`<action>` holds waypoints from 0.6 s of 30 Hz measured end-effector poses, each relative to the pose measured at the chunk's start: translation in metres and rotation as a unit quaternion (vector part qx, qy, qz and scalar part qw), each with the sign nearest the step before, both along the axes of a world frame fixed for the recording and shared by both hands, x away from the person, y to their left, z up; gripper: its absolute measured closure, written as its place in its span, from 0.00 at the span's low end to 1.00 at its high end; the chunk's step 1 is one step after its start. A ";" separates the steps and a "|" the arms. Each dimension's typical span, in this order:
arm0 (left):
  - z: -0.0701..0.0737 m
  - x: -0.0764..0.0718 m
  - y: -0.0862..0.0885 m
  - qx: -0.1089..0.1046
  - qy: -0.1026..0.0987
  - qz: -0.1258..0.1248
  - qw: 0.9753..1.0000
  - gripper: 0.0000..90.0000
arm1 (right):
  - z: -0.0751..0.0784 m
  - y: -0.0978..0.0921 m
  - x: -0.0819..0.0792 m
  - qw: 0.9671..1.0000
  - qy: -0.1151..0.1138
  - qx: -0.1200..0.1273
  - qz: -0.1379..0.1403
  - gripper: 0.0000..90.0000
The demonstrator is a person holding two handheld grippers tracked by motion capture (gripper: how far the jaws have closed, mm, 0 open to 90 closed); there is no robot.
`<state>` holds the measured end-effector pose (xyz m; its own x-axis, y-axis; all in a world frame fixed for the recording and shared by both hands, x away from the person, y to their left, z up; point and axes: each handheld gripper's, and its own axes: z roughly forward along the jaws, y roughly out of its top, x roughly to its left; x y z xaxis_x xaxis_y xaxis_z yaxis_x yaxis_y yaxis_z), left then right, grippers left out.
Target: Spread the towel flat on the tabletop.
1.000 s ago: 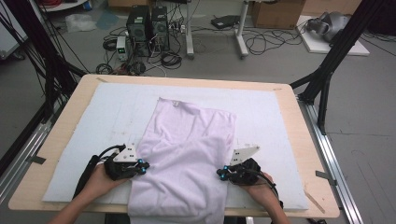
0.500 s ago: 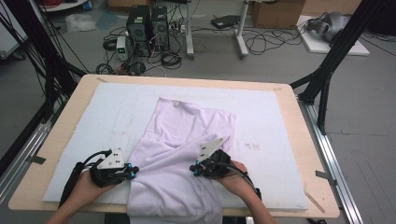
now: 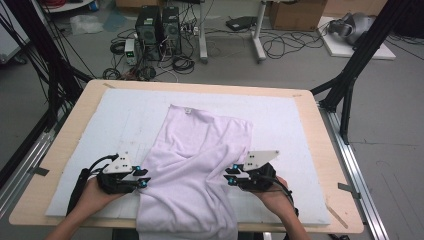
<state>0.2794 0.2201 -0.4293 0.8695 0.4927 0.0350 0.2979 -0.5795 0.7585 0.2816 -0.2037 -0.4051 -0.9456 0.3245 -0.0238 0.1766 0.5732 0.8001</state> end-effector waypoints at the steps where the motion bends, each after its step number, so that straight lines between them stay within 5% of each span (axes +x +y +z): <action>1: -0.002 0.002 -0.001 0.000 0.002 0.001 1.000 0.75 | -0.005 0.001 -0.001 1.000 0.005 -0.005 0.003 0.82; 4: -0.010 0.009 -0.007 0.015 0.012 0.007 1.000 0.68 | -0.019 0.013 0.000 0.999 0.019 -0.021 0.022 0.75; 6: -0.013 0.010 -0.008 0.004 0.015 0.005 1.000 0.68 | -0.026 0.023 0.003 0.999 0.028 -0.032 0.033 0.74; 9: -0.013 0.011 -0.008 -0.001 0.025 -0.001 1.000 0.90 | -0.038 0.033 0.008 0.996 0.046 -0.057 0.046 0.85; 11: -0.012 0.010 -0.009 0.003 0.024 0.000 1.000 0.95 | -0.039 0.032 0.009 0.996 0.054 -0.046 0.050 0.95; 18: -0.005 -0.003 -0.003 0.001 0.015 0.006 1.000 0.97 | -0.021 -0.003 -0.014 0.998 0.044 -0.031 0.031 0.96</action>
<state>0.2766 0.2170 -0.4341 0.8640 0.5034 0.0099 0.3279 -0.5776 0.7476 0.2677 -0.2064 -0.4263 -0.9630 0.2664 0.0414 0.2070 0.6323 0.7465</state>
